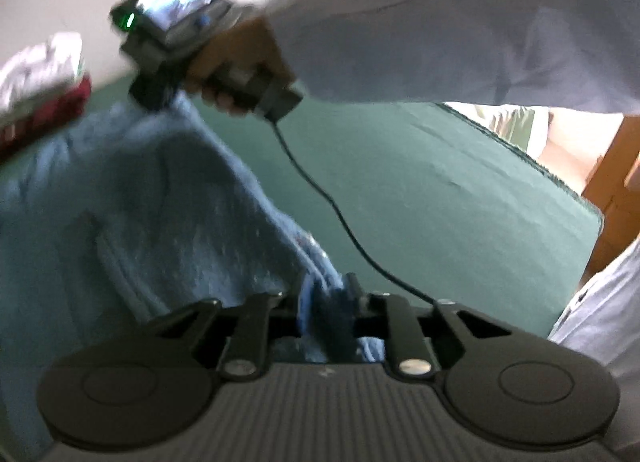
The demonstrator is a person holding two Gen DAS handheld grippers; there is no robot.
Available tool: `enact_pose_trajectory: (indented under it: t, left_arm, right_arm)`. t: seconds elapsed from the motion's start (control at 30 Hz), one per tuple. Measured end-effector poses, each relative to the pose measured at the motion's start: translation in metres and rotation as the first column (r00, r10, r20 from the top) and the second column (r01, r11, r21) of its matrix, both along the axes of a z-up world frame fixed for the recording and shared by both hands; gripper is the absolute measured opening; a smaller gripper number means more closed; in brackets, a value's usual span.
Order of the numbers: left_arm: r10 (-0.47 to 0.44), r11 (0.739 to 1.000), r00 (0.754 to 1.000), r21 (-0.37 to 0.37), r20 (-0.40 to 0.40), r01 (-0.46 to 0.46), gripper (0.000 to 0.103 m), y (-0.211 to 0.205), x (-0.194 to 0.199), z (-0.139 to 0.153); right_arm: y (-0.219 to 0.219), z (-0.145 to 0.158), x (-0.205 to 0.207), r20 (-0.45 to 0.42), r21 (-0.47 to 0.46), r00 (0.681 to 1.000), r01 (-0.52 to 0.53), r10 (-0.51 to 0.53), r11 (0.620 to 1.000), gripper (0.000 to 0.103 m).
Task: Fold clothes
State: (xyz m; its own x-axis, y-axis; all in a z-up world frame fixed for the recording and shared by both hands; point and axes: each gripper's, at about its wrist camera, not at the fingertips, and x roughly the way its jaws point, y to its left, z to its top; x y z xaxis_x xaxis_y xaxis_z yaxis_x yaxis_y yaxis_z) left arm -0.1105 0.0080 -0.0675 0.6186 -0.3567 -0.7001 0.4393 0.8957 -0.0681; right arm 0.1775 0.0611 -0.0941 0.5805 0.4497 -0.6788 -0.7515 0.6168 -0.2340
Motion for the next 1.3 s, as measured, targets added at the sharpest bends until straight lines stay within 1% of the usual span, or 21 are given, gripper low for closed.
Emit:
enact_pose_trajectory:
  t: [0.1, 0.2, 0.23, 0.27, 0.33, 0.37, 0.4, 0.43, 0.47, 0.5, 0.53, 0.63, 0.7, 0.77, 0.8, 0.9, 0.97, 1.03, 1.13, 1.2, 1.3]
  left_arm:
    - [-0.003, 1.0, 1.0, -0.03, -0.001, 0.003, 0.057, 0.0, -0.002, 0.005]
    - [-0.007, 0.998, 1.0, -0.06, -0.002, 0.007, 0.075, -0.001, -0.004, 0.009]
    - [-0.026, 0.996, 1.0, -0.086, -0.003, 0.025, 0.085, 0.001, -0.005, 0.014]
    - [-0.042, 0.994, 0.999, -0.1, -0.004, 0.042, 0.088, 0.003, -0.005, 0.014]
    - [-0.071, 0.991, 0.997, -0.115, -0.007, 0.07, 0.084, 0.008, -0.006, 0.012]
    - [-0.097, 0.988, 0.994, -0.124, -0.042, 0.092, 0.081, 0.01, -0.004, 0.007]
    - [-0.128, 0.984, 0.988, -0.134, -0.089, 0.115, 0.072, 0.012, 0.0, 0.0]
    - [-0.158, 0.98, 0.978, -0.145, -0.134, 0.138, 0.068, 0.015, 0.003, -0.006]
    - [-0.188, 0.974, 0.966, -0.158, -0.179, 0.16, 0.068, 0.017, 0.006, -0.012]
    - [-0.218, 0.969, 0.957, -0.157, -0.192, 0.19, 0.069, 0.019, 0.007, -0.013]
    - [-0.249, 0.963, 0.949, -0.153, -0.194, 0.222, 0.072, 0.02, 0.006, -0.013]
    - [-0.324, 0.943, 0.929, -0.141, -0.176, 0.302, 0.075, 0.027, 0.002, -0.011]
    - [-0.366, 0.928, 0.918, -0.133, -0.152, 0.347, 0.073, 0.032, -0.001, -0.008]
    - [-0.407, 0.911, 0.905, -0.124, -0.128, 0.392, 0.07, 0.038, -0.005, -0.006]
    - [-0.423, 0.904, 0.899, -0.12, -0.115, 0.41, 0.07, 0.042, -0.002, -0.006]
    - [-0.44, 0.896, 0.892, -0.122, -0.104, 0.428, 0.073, 0.058, -0.005, -0.006]
    - [-0.444, 0.892, 0.891, -0.132, -0.095, 0.431, 0.077, 0.068, -0.011, -0.006]
    - [-0.465, 0.881, 0.88, -0.152, -0.1, 0.448, 0.082, 0.075, -0.015, -0.007]
    - [-0.499, 0.862, 0.859, -0.167, -0.116, 0.478, 0.089, 0.079, -0.02, -0.012]
    - [-0.52, 0.85, 0.844, -0.171, -0.129, 0.498, 0.092, 0.078, -0.023, -0.016]
    - [-0.514, 0.854, 0.85, -0.156, -0.114, 0.496, 0.092, 0.079, -0.029, -0.016]
  right_arm:
    - [-0.001, 0.004, 0.001, -0.015, 0.008, 1.0, 0.005, -0.005, 1.0, 0.003]
    - [-0.012, 0.016, -0.003, -0.017, 0.073, 0.999, 0.042, -0.041, 0.996, 0.023]
    - [-0.016, 0.021, -0.005, -0.017, 0.096, 0.998, 0.056, -0.055, 0.994, 0.034]
    - [-0.02, 0.026, -0.007, -0.017, 0.12, 0.998, 0.07, -0.068, 0.99, 0.041]
    - [-0.031, 0.035, -0.016, -0.026, 0.166, 0.998, 0.064, -0.061, 0.984, 0.04]
    - [-0.038, 0.04, -0.022, -0.042, 0.196, 0.998, 0.05, -0.042, 0.979, 0.033]
    - [-0.044, 0.041, -0.028, -0.078, 0.212, 0.997, 0.038, -0.022, 0.976, 0.028]
    - [-0.049, 0.039, -0.034, -0.121, 0.221, 0.993, 0.032, -0.005, 0.975, 0.016]
    - [-0.054, 0.038, -0.041, -0.164, 0.229, 0.986, 0.025, 0.013, 0.973, 0.014]
    - [-0.059, 0.037, -0.047, -0.207, 0.238, 0.978, 0.019, 0.031, 0.971, 0.014]
    - [-0.064, 0.036, -0.053, -0.248, 0.247, 0.967, 0.014, 0.05, 0.969, 0.015]
    - [-0.077, 0.02, -0.074, -0.376, 0.247, 0.925, 0.036, 0.061, 0.968, 0.015]
    - [-0.079, 0.011, -0.095, -0.32, 0.184, 0.947, 0.038, 0.023, 0.982, 0.015]
    - [-0.084, 0.005, -0.112, -0.251, 0.133, 0.967, 0.083, -0.048, 0.988, 0.014]
    - [-0.088, 0.006, -0.117, -0.245, 0.13, 0.965, 0.125, -0.091, 0.984, 0.014]
    - [-0.102, 0.015, -0.13, -0.257, 0.159, 0.943, 0.258, -0.213, 0.953, 0.009]
    - [-0.114, 0.021, -0.151, -0.32, 0.229, 0.927, 0.274, -0.194, 0.934, 0.009]
    - [-0.122, 0.024, -0.175, -0.393, 0.288, 0.908, 0.273, -0.147, 0.918, 0.01]
    - [-0.121, 0.008, -0.21, -0.441, 0.203, 0.88, 0.289, -0.176, 0.936, 0.01]
    - [-0.126, 0.0, -0.231, -0.416, 0.216, 0.883, 0.327, -0.216, 0.92, 0.01]
    - [-0.129, -0.006, -0.248, -0.383, 0.254, 0.882, 0.387, -0.275, 0.886, 0.01]
